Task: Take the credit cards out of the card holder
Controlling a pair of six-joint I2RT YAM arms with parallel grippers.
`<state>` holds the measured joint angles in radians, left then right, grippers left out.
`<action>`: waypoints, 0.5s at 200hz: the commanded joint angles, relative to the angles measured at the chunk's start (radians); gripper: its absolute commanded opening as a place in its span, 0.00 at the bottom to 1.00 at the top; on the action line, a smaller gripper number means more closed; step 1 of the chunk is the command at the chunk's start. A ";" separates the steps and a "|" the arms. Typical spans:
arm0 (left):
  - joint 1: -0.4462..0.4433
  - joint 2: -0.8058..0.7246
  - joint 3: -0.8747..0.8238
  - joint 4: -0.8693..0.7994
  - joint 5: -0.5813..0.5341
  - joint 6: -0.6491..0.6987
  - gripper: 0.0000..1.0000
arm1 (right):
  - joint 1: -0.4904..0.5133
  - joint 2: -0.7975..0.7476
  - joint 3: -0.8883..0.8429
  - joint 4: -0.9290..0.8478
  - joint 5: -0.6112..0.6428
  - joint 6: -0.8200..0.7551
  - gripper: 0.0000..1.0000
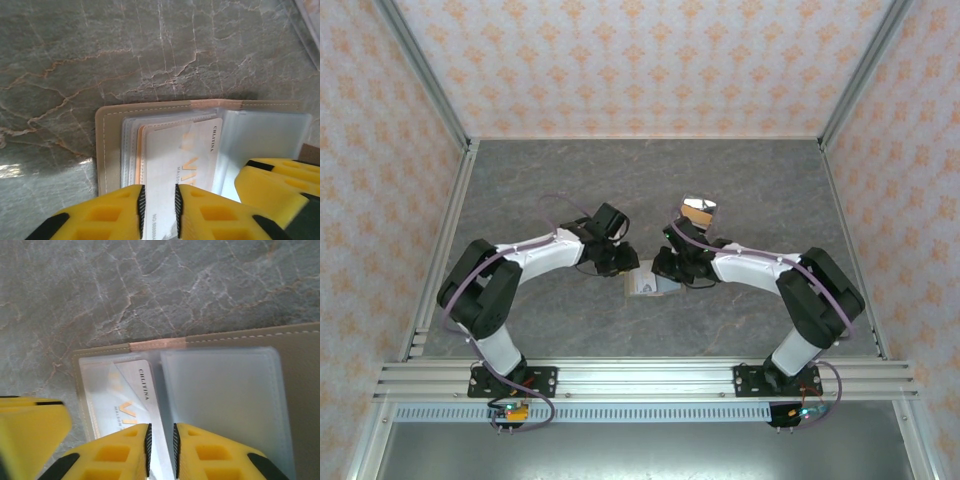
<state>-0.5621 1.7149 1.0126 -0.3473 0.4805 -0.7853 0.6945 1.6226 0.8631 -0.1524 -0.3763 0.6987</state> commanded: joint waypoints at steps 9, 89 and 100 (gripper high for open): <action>-0.014 0.033 0.022 0.027 0.024 -0.012 0.21 | -0.012 0.021 -0.011 0.058 -0.040 0.004 0.21; -0.013 0.067 0.023 -0.029 -0.031 -0.034 0.16 | -0.036 0.059 -0.021 0.058 -0.067 -0.013 0.19; -0.014 0.070 0.023 -0.036 -0.039 -0.034 0.16 | -0.040 0.061 -0.027 0.061 -0.073 -0.012 0.18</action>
<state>-0.5697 1.7615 1.0138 -0.3424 0.4885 -0.8040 0.6666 1.6749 0.8543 -0.0959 -0.4427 0.6964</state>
